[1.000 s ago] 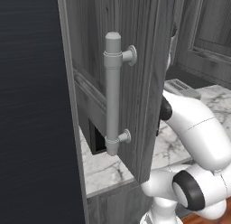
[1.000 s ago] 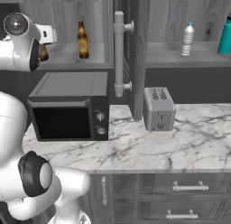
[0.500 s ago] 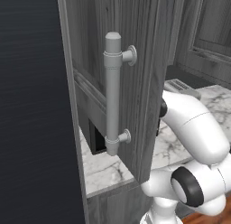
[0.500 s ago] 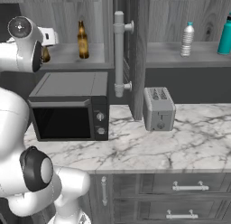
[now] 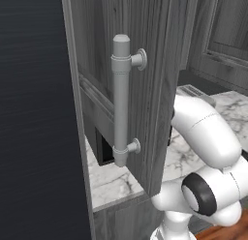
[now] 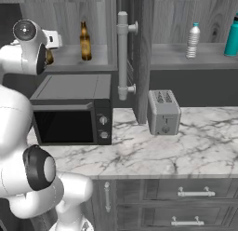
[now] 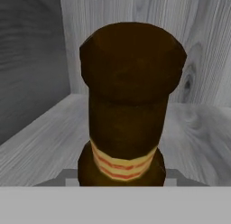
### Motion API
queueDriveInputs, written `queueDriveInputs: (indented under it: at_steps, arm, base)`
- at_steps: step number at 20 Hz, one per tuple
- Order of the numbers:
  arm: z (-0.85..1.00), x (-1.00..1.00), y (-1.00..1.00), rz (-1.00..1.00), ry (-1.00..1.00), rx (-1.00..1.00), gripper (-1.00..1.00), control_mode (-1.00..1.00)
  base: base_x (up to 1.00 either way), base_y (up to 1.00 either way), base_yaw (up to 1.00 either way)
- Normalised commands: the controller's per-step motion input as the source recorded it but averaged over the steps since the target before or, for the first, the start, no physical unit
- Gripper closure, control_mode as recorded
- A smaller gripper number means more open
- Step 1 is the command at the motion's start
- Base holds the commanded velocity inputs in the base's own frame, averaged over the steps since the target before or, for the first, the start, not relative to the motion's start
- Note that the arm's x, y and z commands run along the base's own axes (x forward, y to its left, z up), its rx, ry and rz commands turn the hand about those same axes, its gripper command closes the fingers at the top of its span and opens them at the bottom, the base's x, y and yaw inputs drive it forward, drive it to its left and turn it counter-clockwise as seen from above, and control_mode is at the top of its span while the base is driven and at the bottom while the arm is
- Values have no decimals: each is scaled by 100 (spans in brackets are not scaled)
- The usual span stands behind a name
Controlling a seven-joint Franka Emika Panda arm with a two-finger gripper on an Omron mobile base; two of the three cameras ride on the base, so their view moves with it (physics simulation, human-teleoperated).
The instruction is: Sort all alcoholic drinks to one cabinet, and non-alcoholic drinks to the other.
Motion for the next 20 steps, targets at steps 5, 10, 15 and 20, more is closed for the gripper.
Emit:
queueDriveInputs:
  at_steps: [5,10,15,20]
  arm:
    - [-2,21,4,0,0,1,100,-100]
    - [-8,22,7,0,4,1,100,-100]
    - [-12,22,7,0,3,0,100,-100]
    - [-12,20,8,0,1,0,100,-100]
  base:
    - [0,0,0]
    - [0,0,0]
    - [0,0,0]
    - [0,0,0]
